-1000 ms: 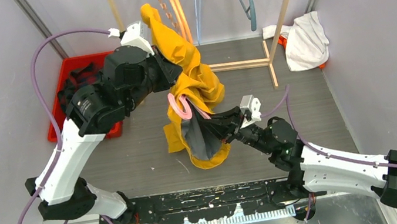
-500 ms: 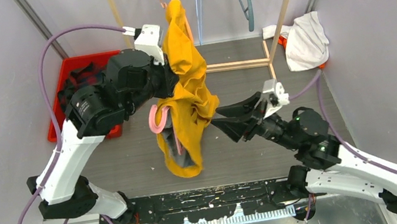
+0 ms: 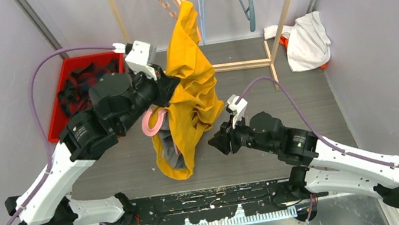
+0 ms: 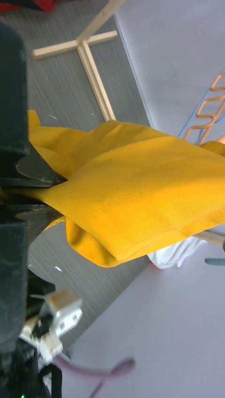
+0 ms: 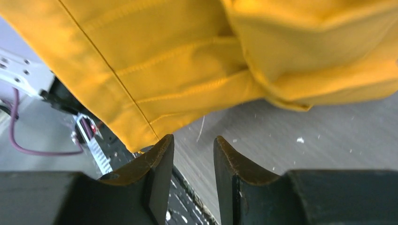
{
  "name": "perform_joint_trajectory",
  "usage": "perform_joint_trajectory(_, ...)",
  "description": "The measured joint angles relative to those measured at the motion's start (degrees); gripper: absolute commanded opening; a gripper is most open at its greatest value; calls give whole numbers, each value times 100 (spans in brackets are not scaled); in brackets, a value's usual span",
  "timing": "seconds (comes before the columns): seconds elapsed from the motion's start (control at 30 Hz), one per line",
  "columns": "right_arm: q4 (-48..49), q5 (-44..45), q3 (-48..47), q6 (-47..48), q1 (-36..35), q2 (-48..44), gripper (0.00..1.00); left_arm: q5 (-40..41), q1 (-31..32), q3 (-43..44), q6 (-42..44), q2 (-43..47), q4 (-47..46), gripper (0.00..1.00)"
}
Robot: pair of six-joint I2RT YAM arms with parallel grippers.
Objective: Place the skirt on the hanger
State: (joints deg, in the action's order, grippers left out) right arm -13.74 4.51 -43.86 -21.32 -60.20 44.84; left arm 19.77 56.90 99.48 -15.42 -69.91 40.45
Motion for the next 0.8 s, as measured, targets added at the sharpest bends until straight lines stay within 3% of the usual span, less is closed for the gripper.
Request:
perform_joint_trajectory(0.17,-236,37,275,-173,-238,-107,45,-236,9,-719,208,485,-1263,0)
perform_joint_trajectory(0.37,-428,85,282,-245,-391,-732,65,-479,9,-1735,389,944,-3051,0)
perform_joint_trajectory(0.53,-538,168,275,-127,-466,-973,75,-551,9,-1987,437,916,-4000,0)
perform_joint_trajectory(0.73,-533,444,164,-57,-636,-393,89,-527,9,-2352,400,918,-4970,0)
perform_joint_trajectory(0.8,-433,599,168,-83,-778,-175,89,-446,9,-2514,376,925,-5230,0)
